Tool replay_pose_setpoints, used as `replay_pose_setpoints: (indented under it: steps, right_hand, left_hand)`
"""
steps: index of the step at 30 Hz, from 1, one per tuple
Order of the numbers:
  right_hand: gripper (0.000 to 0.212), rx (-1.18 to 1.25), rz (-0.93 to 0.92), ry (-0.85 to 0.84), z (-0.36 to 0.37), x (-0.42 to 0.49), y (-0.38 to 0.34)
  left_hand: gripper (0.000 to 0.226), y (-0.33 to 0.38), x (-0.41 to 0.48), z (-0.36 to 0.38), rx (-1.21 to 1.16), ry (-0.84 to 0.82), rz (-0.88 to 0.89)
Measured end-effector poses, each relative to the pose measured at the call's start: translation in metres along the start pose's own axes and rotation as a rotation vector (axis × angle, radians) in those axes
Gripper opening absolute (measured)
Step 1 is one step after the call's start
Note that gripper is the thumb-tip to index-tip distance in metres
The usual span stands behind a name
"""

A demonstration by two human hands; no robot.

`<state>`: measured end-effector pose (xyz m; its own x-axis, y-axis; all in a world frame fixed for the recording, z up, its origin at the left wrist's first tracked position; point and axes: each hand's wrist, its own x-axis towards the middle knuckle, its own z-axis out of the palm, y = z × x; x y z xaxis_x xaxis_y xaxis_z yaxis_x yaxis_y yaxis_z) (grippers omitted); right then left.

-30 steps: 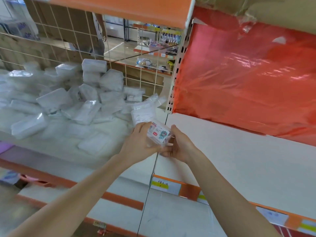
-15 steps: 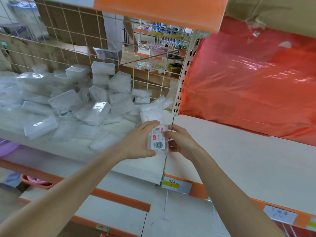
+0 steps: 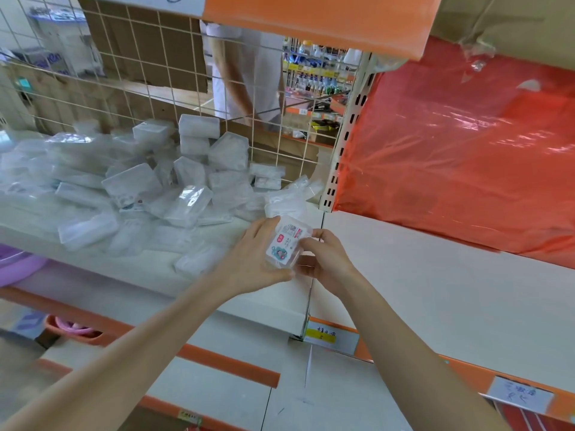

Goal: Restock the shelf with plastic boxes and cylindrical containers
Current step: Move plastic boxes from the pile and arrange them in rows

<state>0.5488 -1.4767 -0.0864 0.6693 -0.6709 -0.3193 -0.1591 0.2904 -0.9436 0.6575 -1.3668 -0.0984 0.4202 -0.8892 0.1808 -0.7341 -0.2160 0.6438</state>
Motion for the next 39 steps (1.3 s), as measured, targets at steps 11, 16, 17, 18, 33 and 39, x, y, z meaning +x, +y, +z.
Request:
replay_pose_setpoints:
  steps: [11,16,17,18,33,39]
  right_hand:
    - [0.037,-0.194,-0.025,0.032,0.010,0.003,0.014]
    - [0.037,-0.529,-0.340,0.278,-0.003,0.021,0.008]
    - [0.037,-0.612,-0.405,0.293,-0.004,0.024,0.005]
    - [0.037,-0.700,-0.465,0.296,-0.005,0.028,0.002]
    - [0.066,-1.506,-0.600,0.144,0.008,0.066,-0.014]
    - [0.059,-1.383,-0.512,0.191,0.010,0.064,-0.009]
  left_hand:
    - [0.072,-0.014,0.000,0.003,0.270,0.082,-0.090]
    - [0.069,-0.028,-0.007,-0.003,0.415,-0.041,-0.101]
    - [0.067,-0.030,-0.008,-0.002,0.453,-0.077,-0.097]
    - [0.066,-0.031,-0.009,-0.001,0.479,-0.099,-0.092]
    - [0.051,-0.035,-0.007,-0.022,0.447,0.058,-0.065]
    - [0.046,-0.030,-0.002,-0.021,0.298,0.114,-0.057]
